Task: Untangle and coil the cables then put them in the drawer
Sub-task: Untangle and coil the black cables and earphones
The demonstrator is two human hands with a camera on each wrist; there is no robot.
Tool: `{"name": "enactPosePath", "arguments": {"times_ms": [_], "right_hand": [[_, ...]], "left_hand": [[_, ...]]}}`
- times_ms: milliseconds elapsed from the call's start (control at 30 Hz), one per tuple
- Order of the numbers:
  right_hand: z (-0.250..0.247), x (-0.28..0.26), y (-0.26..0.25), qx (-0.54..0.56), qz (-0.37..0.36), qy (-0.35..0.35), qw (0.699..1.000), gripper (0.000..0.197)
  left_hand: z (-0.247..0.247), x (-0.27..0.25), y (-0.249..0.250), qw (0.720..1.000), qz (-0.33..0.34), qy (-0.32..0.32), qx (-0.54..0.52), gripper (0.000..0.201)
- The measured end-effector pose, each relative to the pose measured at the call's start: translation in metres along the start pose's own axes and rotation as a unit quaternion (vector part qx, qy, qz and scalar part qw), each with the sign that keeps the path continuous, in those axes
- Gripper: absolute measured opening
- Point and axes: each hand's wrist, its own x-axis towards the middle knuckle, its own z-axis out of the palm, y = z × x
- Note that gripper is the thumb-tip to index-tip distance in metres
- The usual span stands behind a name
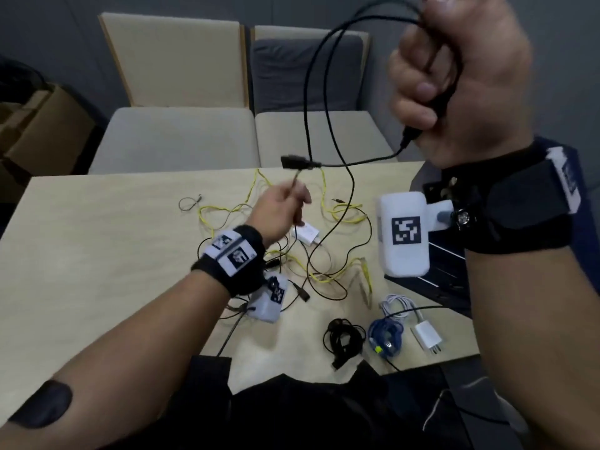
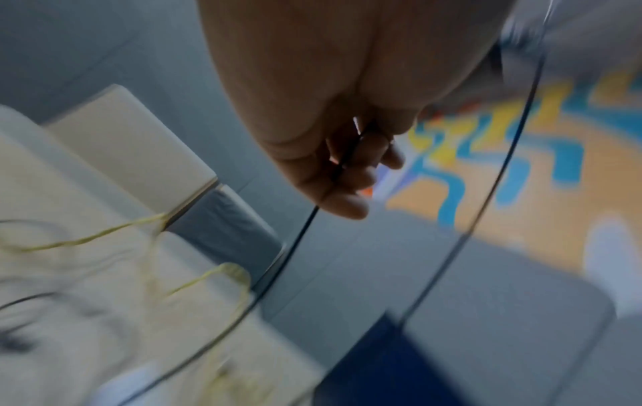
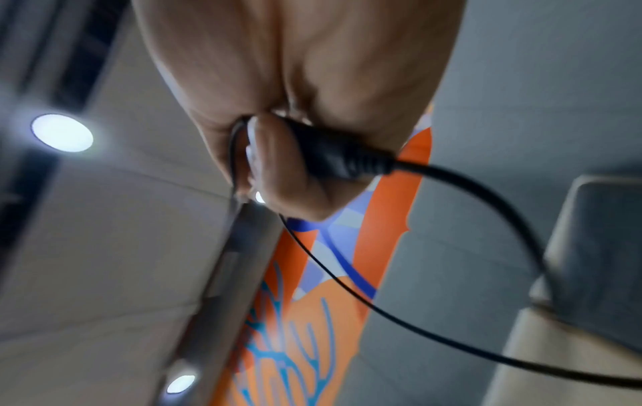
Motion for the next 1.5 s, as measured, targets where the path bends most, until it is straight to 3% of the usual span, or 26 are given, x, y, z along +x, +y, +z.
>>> {"name": "enactPosePath", "arguments": {"times_ms": [67,200,300,367,400,433,533,600,700,833,867,967,1000,1133,1200,1267,1300,1333,1400,1433,1500], "right_hand": [[-0.011,-0.005,0.013,-0.062,0.044,0.015,0.997,0.005],[-0.020,-0.014,0.062,-0.157,0.193,0.018,0.968,0.034],[-0.014,-0.019,0.094,-0.257,0.280,-0.076,0.922,0.045],[-0.002,-0.021,0.106,-0.312,0.294,-0.129,0.894,0.025],[0.003,-0.021,0.108,-0.319,0.290,-0.138,0.892,0.017],[0.006,-0.019,0.109,-0.305,0.281,-0.138,0.899,0.021],[0.008,-0.010,0.094,-0.162,0.252,-0.091,0.950,0.033],[0.007,-0.001,0.074,-0.066,0.224,-0.048,0.971,0.035],[0.009,0.011,0.042,0.055,0.150,0.002,0.987,0.040],[0.011,0.019,0.012,0.189,0.057,0.027,0.980,0.033],[0.011,0.020,0.006,0.207,0.041,0.031,0.977,0.027],[0.009,0.017,-0.008,0.226,0.010,0.036,0.973,0.019],[0.006,0.014,-0.011,0.235,0.010,0.042,0.971,0.021],[-0.001,0.005,-0.015,0.297,0.029,0.036,0.954,0.027],[-0.001,0.002,-0.017,0.315,0.036,0.028,0.948,0.029],[0.000,-0.001,-0.020,0.323,0.036,0.017,0.946,0.030],[-0.001,-0.002,-0.022,0.322,0.036,0.013,0.946,0.031],[-0.003,-0.003,-0.024,0.319,0.035,0.010,0.947,0.032],[-0.011,-0.005,-0.028,0.303,0.032,0.019,0.952,0.034],[-0.018,-0.007,-0.028,0.293,0.034,0.026,0.955,0.036],[-0.036,-0.009,-0.025,0.268,0.045,0.035,0.962,0.040]], "left_hand": [[-0.016,0.011,0.032,0.992,0.033,0.047,-0.109,0.036],[-0.039,0.014,0.106,0.963,0.114,0.031,-0.243,0.037],[-0.046,0.004,0.142,0.947,0.160,-0.011,-0.278,0.039],[-0.049,0.000,0.146,0.949,0.176,-0.028,-0.261,0.037],[-0.051,-0.002,0.143,0.953,0.179,-0.027,-0.243,0.035],[-0.053,-0.003,0.136,0.959,0.177,-0.018,-0.223,0.032],[-0.061,-0.003,0.101,0.972,0.116,0.035,-0.202,0.019],[-0.063,-0.005,0.067,0.981,0.046,0.037,-0.187,0.043],[-0.051,-0.015,0.021,0.996,-0.023,-0.069,-0.060,0.070],[-0.006,-0.023,-0.021,0.960,-0.047,-0.231,0.148,0.088],[0.004,-0.022,-0.031,0.954,-0.054,-0.248,0.159,0.082],[0.019,-0.017,-0.043,0.948,-0.087,-0.247,0.182,0.030],[0.021,-0.015,-0.043,0.950,-0.094,-0.240,0.175,0.027],[0.037,-0.008,-0.029,0.975,-0.045,-0.149,0.159,0.079],[0.048,-0.004,-0.032,0.969,-0.057,-0.178,0.158,0.100],[0.058,-0.004,-0.040,0.953,-0.086,-0.237,0.170,0.107],[0.063,-0.004,-0.041,0.942,-0.090,-0.256,0.198,0.101],[0.068,-0.003,-0.045,0.931,-0.080,-0.274,0.226,0.083],[0.073,-0.002,-0.039,0.932,-0.066,-0.256,0.247,0.027],[0.072,-0.002,-0.031,0.948,-0.062,-0.226,0.214,0.022],[0.060,0.003,-0.012,0.984,-0.067,-0.142,0.088,0.037]]}}
